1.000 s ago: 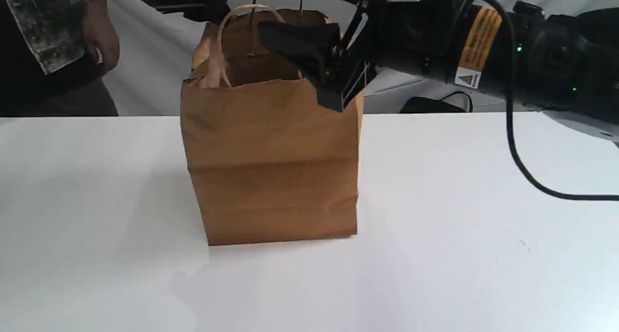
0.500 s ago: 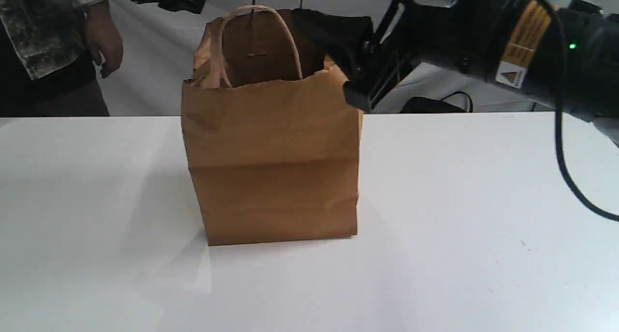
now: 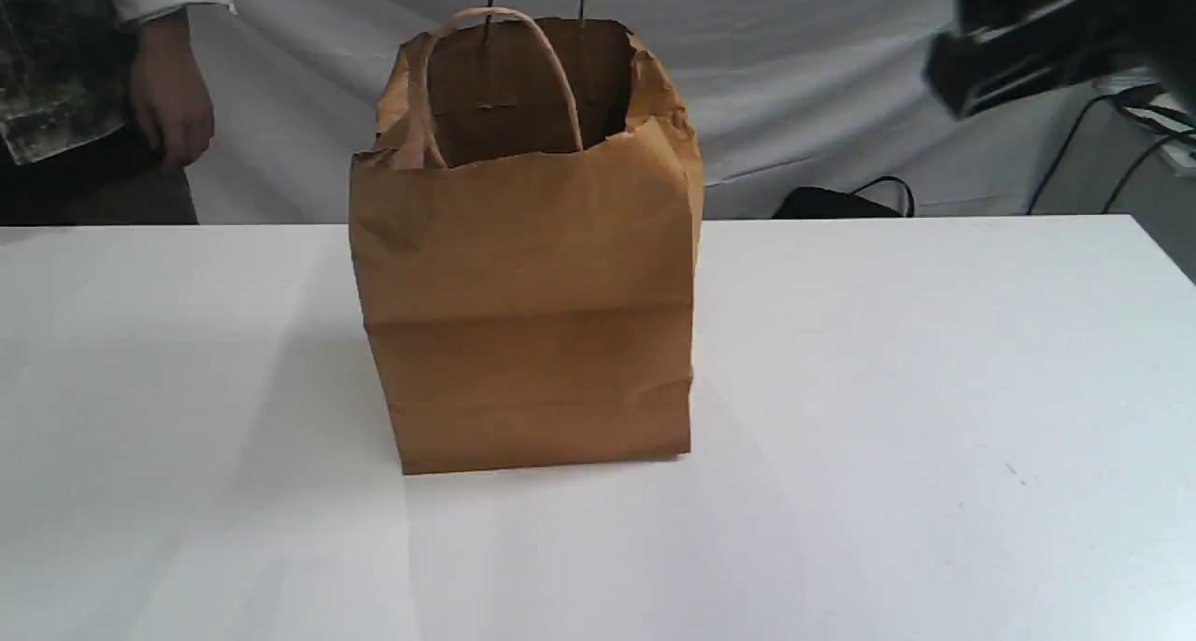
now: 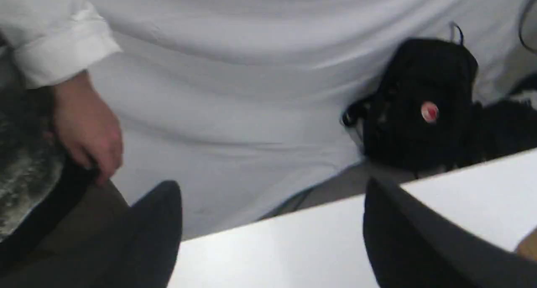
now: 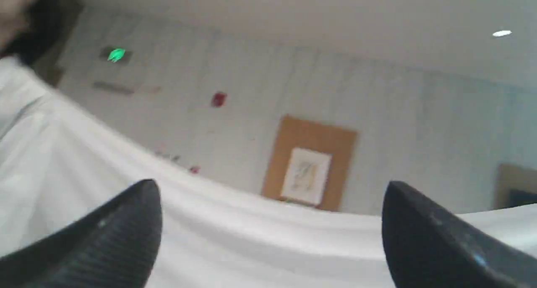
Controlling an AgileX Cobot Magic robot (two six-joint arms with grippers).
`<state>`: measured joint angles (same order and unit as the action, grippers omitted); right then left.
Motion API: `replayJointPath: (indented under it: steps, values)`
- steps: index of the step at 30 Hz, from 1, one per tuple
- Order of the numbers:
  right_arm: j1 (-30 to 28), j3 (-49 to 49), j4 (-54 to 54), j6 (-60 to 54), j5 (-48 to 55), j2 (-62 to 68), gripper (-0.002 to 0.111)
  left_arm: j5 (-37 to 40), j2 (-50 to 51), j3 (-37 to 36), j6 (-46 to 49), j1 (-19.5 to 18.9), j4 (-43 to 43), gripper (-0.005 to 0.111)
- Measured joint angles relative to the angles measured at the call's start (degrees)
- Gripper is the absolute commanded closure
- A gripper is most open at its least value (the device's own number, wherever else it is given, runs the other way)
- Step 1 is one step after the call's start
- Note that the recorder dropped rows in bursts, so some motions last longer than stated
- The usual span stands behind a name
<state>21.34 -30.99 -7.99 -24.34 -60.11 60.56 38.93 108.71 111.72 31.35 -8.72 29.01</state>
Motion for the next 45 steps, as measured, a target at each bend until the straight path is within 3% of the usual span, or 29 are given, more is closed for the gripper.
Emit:
replayJointPath:
  steps: [5,8,12,18,23,26,31,37,41,45]
  values:
    - [0.0,6.9,-7.8,-1.2,-8.5,-6.8,0.037,-21.8,-12.5,-22.0,16.6,-0.8,16.1,0.044]
    - [0.0,9.6,-11.6,-1.1,-9.3,-9.4,0.037,-36.6,-19.8,-34.7,28.3,2.0,25.2,0.044]
    - [0.0,13.6,-15.6,3.0,-9.7,-11.6,0.037,-46.4,-27.1,-45.2,31.7,6.8,27.6,0.044]
    - [0.0,19.0,-14.1,9.6,-9.8,-11.9,0.037,-49.6,-36.3,-54.0,25.4,17.5,17.8,0.044]
    - [0.0,23.6,-12.8,11.9,-9.8,-11.9,0.038,-54.2,-44.2,-62.3,16.7,29.6,5.4,0.044]
    - [0.0,25.7,-11.2,13.3,-9.8,-11.9,0.043,-58.3,-49.3,-68.1,10.7,36.8,-1.6,0.044]
    - [0.0,27.7,-9.3,15.6,-9.8,-11.9,0.061,-63.8,-56.8,-77.1,6.8,45.3,-7.8,0.044]
    - [0.0,30.5,-8.5,16.4,-9.8,-11.9,0.083,-72.3,-65.8,-88.9,3.3,49.8,-8.4,0.044]
    - [0.0,30.8,-6.7,17.0,-9.8,-13.3,0.098,-80.2,-72.4,-97.3,0.7,50.2,-9.8,0.044]
    - [0.0,30.8,1.0,17.0,-7.8,-16.7,0.108,-82.7,-77.6,-103.3,-0.3,50.2,-13.3,0.044]
